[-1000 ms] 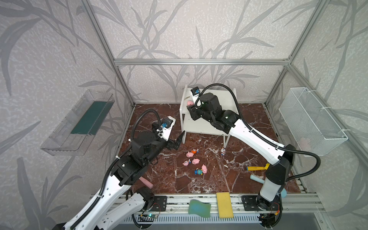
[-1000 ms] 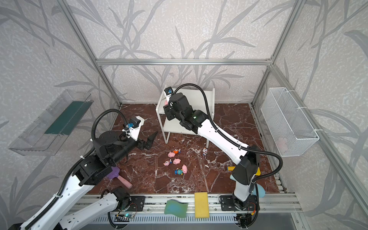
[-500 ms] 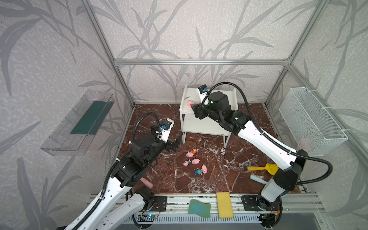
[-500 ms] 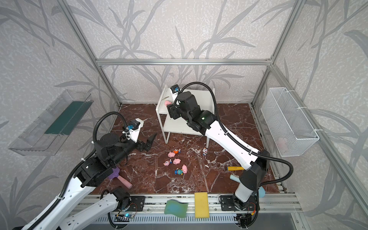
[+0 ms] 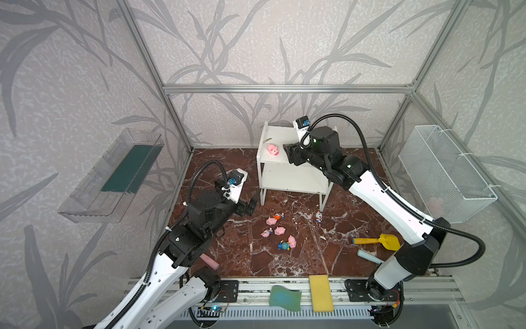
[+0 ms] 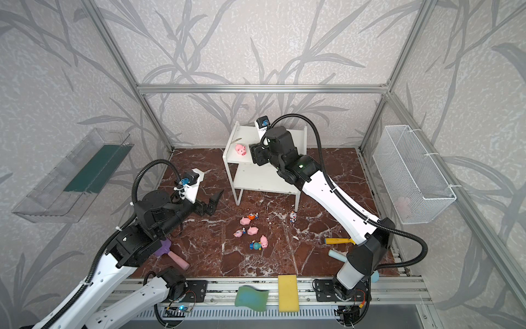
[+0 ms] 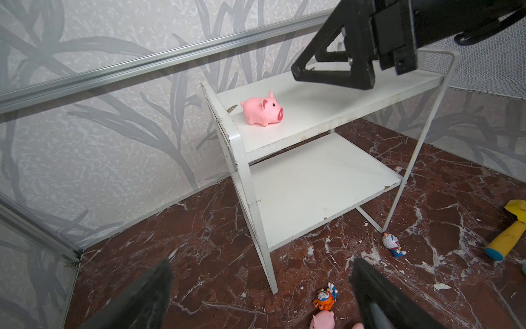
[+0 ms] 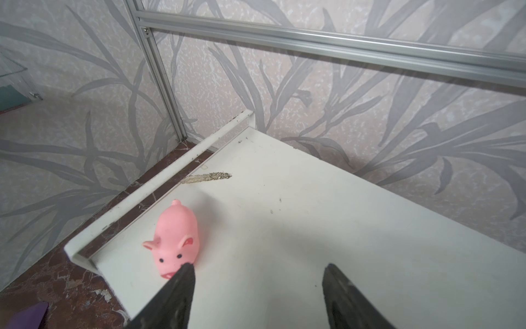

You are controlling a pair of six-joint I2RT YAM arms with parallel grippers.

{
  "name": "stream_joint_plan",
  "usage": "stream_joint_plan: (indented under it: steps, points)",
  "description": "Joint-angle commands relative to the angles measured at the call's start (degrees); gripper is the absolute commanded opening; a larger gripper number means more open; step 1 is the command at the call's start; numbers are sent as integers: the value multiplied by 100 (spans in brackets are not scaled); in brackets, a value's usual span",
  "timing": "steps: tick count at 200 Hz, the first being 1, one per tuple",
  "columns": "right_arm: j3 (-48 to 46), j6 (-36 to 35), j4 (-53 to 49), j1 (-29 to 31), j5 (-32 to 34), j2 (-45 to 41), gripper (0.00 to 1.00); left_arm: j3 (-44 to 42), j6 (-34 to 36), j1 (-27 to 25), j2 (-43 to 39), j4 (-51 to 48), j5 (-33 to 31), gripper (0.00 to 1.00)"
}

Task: Place and organize the plastic toys onto the shelf
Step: 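Open the right gripper to release the pig on the top tier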

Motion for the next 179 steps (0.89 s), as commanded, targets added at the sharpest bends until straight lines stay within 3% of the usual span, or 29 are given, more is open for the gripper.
stream_joint_plan:
  steps: [1, 179]
  points:
    - [247, -83, -185, 8, -46, 130, 72, -49, -11, 39, -72, 103, 104, 99]
    - [616, -121, -314, 254, -239, 590, 73, -112, -111, 196, -170, 165, 280, 99]
